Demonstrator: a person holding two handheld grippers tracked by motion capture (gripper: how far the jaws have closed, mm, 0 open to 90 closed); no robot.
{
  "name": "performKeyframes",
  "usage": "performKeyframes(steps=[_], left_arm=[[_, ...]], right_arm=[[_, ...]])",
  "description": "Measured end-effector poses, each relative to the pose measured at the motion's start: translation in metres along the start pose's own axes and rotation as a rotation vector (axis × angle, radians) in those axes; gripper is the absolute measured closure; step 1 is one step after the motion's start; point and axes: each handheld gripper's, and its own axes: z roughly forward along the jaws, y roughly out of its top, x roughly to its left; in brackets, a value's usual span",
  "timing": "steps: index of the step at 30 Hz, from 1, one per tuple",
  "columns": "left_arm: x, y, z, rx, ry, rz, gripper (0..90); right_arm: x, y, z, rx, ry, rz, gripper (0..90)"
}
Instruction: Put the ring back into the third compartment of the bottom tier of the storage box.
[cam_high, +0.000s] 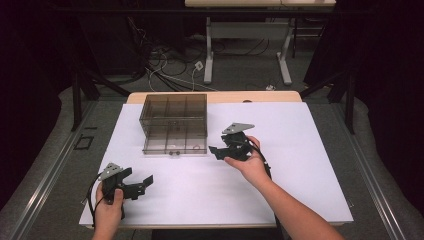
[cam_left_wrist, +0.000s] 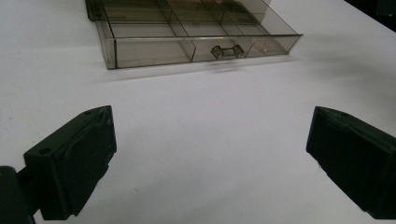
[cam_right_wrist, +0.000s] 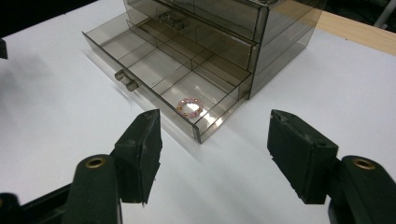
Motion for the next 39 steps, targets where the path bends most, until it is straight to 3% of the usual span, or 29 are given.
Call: performKeyframes(steps=[5,8,10,18,28,39], left_arm=[[-0.002,0.000,0.002,-0.005,0.001,0.012,1.8],[-0.003,0.000,0.003,-0.005,-0.001,0.021,1.0],[-0.004,0.000,0.003,-0.009,-0.012,0.037,0.3],[-0.007,0.000,0.004,-0.023,0.013,0.056,0.3],[-0.013,0.002,0.005,-0.050,0.032,0.076,0.3],[-0.016,0.001,0.007,-0.051,0.022,0.074,0.3]], right_arm=[[-0.002,-0.007,-0.009,-0.014,0.016,0.022,25.1],[-0.002,-0.011,-0.011,-0.038,-0.008,0.017,16.1],[-0.002,-0.013,-0.013,-0.043,-0.018,0.019,14.6],[-0.001,-0.025,-0.022,-0.056,-0.045,0.020,6.2],[-0.004,-0.040,-0.035,-0.066,-0.089,0.034,4.3],[-0.006,-0.057,-0.054,-0.102,-0.126,0.045,4.8]])
